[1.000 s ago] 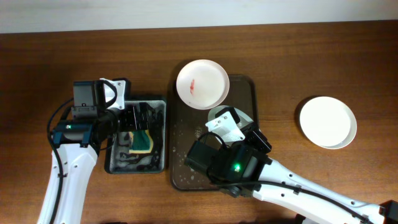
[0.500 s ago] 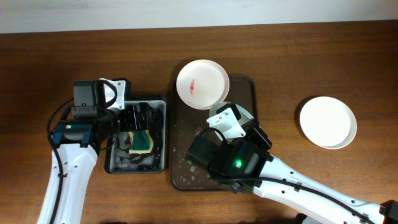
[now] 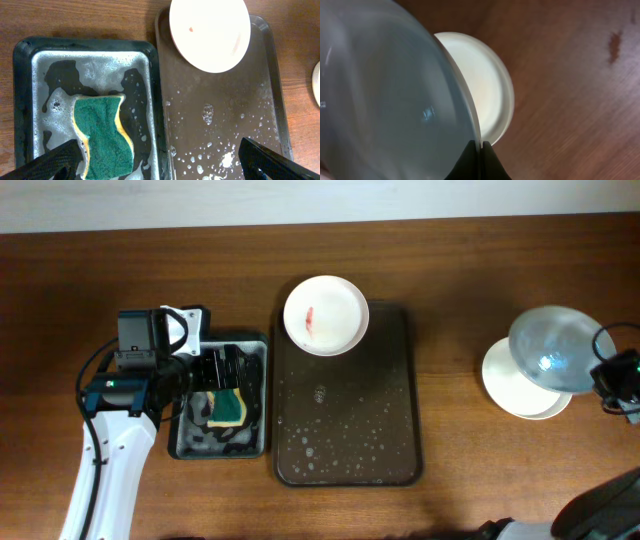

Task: Clean dirty plates on tray and stack at the side
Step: 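Grasp the pinkish plate with the right gripper and slide it to the tray center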

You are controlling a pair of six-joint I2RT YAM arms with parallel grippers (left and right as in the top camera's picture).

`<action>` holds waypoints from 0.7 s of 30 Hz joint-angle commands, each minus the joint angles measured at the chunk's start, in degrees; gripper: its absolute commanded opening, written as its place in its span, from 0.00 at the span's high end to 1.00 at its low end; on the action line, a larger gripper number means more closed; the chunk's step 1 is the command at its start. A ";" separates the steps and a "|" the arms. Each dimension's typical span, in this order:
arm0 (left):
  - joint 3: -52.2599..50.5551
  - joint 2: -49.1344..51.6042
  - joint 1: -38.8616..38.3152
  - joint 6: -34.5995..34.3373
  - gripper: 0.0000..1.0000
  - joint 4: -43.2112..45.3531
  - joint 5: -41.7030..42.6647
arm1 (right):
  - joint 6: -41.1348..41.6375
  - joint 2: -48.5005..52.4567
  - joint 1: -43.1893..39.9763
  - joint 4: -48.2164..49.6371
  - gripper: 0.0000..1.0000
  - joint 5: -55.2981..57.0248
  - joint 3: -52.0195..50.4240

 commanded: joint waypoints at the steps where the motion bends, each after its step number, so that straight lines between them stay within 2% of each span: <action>1: 0.68 -0.22 0.26 0.48 0.00 0.15 0.61 | 0.85 7.76 -1.20 -0.79 0.96 2.97 0.50; 3: 0.68 -0.22 0.26 0.48 0.00 0.15 0.61 | 0.72 10.21 -0.46 -1.27 0.96 2.64 0.50; 4: 0.68 -0.22 0.26 0.48 0.00 0.15 0.61 | -0.33 9.99 0.70 -0.87 0.80 1.51 0.59; 5: 0.68 -0.22 0.26 0.48 0.01 0.15 0.61 | -3.15 9.79 2.14 -0.61 0.59 -2.34 1.11; 7: 0.68 -0.22 0.26 0.48 0.00 0.15 0.61 | -8.85 6.23 8.63 -0.09 0.50 -10.36 3.54; 9: 0.68 -0.22 0.26 0.48 0.01 0.15 0.61 | -13.66 0.42 19.76 0.33 0.50 -11.34 5.11; 11: 0.68 -0.22 0.26 0.48 0.01 0.15 0.61 | -17.88 -2.99 37.07 2.32 0.50 -10.47 5.18; 12: 0.68 -0.22 0.26 0.48 0.01 0.15 0.61 | -17.86 -1.79 46.84 4.52 0.50 -5.49 5.16; 14: 0.68 -0.22 0.26 0.48 0.01 0.15 0.61 | -17.62 4.57 59.28 12.46 0.49 6.91 5.16; 16: 0.68 -0.22 0.26 0.50 0.01 0.15 0.61 | -14.36 12.66 61.02 23.76 0.49 6.21 5.18; 17: 0.68 -0.22 0.26 0.48 0.01 0.15 0.61 | -13.09 18.75 60.48 32.68 0.50 0.57 5.18; 18: 0.68 -0.22 0.26 0.48 0.00 0.15 0.61 | -11.43 23.63 60.43 39.12 0.49 0.22 5.18; 19: 0.68 -0.22 0.26 0.48 0.00 0.15 0.61 | -11.15 27.87 60.43 44.06 0.48 0.26 5.18; 21: 0.68 -0.22 0.26 0.48 0.00 0.15 0.61 | -11.08 32.28 60.43 47.36 0.48 2.19 5.18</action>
